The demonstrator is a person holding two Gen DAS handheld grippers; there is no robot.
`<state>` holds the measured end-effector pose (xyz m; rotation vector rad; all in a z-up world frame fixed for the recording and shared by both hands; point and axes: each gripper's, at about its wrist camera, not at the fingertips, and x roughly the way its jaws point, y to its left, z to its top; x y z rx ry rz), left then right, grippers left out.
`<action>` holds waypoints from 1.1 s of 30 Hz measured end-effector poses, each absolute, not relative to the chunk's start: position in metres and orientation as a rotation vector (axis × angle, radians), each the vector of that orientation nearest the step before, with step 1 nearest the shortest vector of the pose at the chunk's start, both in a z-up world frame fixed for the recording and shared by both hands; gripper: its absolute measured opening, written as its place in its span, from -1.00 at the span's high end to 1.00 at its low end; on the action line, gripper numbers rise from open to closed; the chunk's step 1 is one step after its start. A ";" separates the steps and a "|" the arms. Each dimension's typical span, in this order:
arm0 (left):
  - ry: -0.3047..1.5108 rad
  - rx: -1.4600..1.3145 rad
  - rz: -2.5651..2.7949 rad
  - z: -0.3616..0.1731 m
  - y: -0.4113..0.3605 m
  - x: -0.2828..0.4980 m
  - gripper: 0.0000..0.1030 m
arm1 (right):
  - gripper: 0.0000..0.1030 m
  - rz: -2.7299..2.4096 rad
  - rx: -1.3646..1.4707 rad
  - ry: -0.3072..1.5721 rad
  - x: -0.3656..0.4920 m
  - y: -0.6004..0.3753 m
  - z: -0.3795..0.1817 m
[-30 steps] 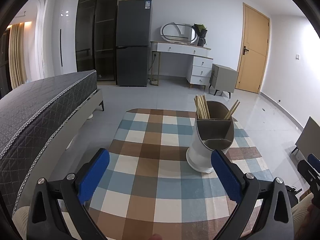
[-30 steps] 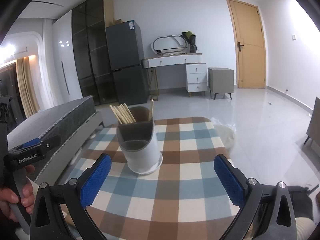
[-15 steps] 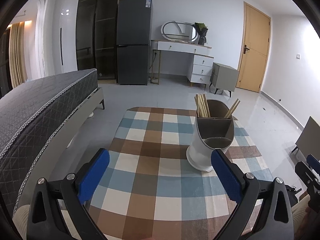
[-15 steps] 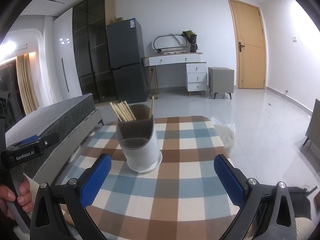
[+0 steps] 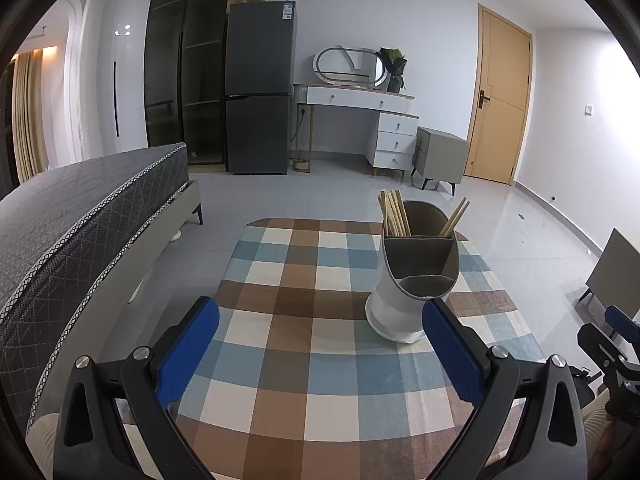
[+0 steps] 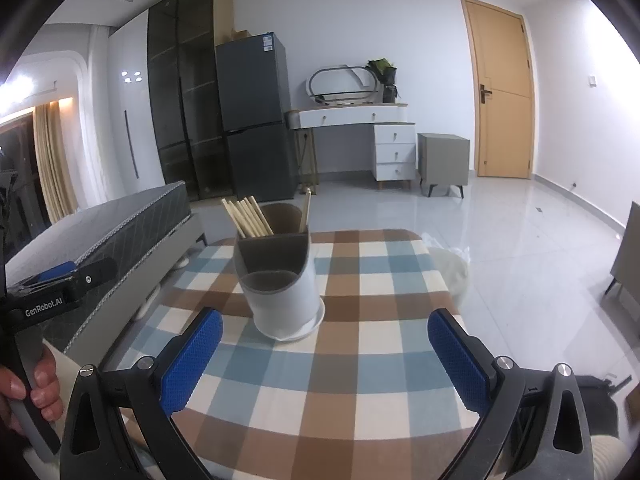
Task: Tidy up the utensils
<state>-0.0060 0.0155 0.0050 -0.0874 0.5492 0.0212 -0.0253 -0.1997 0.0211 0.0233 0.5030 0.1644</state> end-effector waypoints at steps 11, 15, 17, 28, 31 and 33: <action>0.554 -0.110 0.001 0.006 0.016 -0.007 -0.92 | -1.00 0.170 0.015 0.513 -0.025 -0.196 0.019; 0.546 -0.099 -0.003 0.007 0.013 -0.009 -0.92 | -1.00 0.167 0.012 0.516 -0.024 -0.195 0.019; 0.544 -0.101 -0.008 0.007 0.013 -0.009 -0.92 | -1.00 0.163 0.010 0.513 -0.025 -0.195 0.019; 0.545 -0.099 -0.007 0.008 0.014 -0.010 -0.92 | -1.00 0.156 0.008 0.513 -0.025 -0.195 0.019; 0.542 -0.106 -0.010 0.008 0.015 -0.010 -0.92 | -1.00 0.151 0.008 0.513 -0.025 -0.196 0.018; 0.546 -0.110 -0.010 0.008 0.015 -0.010 -0.92 | -1.00 0.151 0.011 0.509 -0.025 -0.197 0.019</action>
